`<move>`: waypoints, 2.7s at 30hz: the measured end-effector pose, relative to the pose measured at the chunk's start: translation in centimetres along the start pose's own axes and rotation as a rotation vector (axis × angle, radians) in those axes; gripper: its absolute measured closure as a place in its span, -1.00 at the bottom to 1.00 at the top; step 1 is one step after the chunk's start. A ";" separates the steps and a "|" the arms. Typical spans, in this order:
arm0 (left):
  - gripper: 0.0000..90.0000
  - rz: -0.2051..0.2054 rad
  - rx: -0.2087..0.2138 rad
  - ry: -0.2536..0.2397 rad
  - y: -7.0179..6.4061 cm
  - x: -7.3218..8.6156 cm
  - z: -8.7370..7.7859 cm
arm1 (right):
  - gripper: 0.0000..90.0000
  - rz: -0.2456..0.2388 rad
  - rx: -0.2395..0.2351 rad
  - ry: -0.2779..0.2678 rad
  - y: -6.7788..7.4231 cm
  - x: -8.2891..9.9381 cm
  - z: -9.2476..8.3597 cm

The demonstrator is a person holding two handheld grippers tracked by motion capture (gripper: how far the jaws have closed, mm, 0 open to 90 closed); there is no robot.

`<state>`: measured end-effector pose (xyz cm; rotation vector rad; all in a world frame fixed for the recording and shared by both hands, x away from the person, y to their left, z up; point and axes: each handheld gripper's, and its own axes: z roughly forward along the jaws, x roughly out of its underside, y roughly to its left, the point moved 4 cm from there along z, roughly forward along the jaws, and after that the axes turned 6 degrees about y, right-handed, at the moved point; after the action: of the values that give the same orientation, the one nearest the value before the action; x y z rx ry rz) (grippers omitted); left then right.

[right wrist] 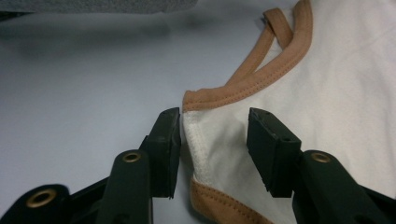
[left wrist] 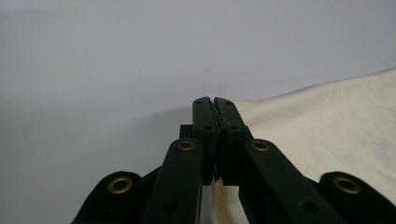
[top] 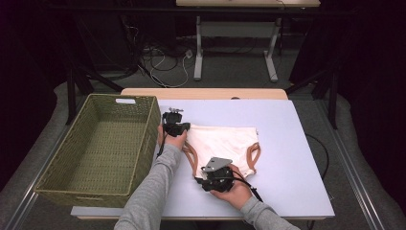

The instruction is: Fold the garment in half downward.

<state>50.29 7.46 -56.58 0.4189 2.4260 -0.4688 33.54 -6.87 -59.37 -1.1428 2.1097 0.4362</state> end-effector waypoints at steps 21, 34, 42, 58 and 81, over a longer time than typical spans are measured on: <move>0.96 0.024 -0.014 -0.012 -0.6 -0.8 -0.7 | 0.94 0.060 0.027 0.021 0.0 -0.8 0.6; 0.96 0.027 -0.033 -0.027 -0.6 -1.6 -1.9 | 0.95 0.136 -0.029 -0.020 -0.3 -1.6 -0.2; 0.96 0.007 -0.058 -0.041 -0.3 -2.0 -2.9 | 0.95 0.155 -0.051 -0.046 0.1 -2.6 -0.3; 0.96 0.002 -0.099 -0.107 -0.1 -4.0 -6.1 | 0.95 0.128 -0.081 -0.124 1.2 -6.2 -1.4; 0.96 0.027 -0.149 -0.088 -0.1 -4.8 -6.9 | 0.95 0.135 -0.094 -0.143 1.3 -7.3 -1.8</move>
<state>50.26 9.42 -48.45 0.3589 2.3483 -0.2866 34.45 -2.75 -52.97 -0.9934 2.0654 0.6662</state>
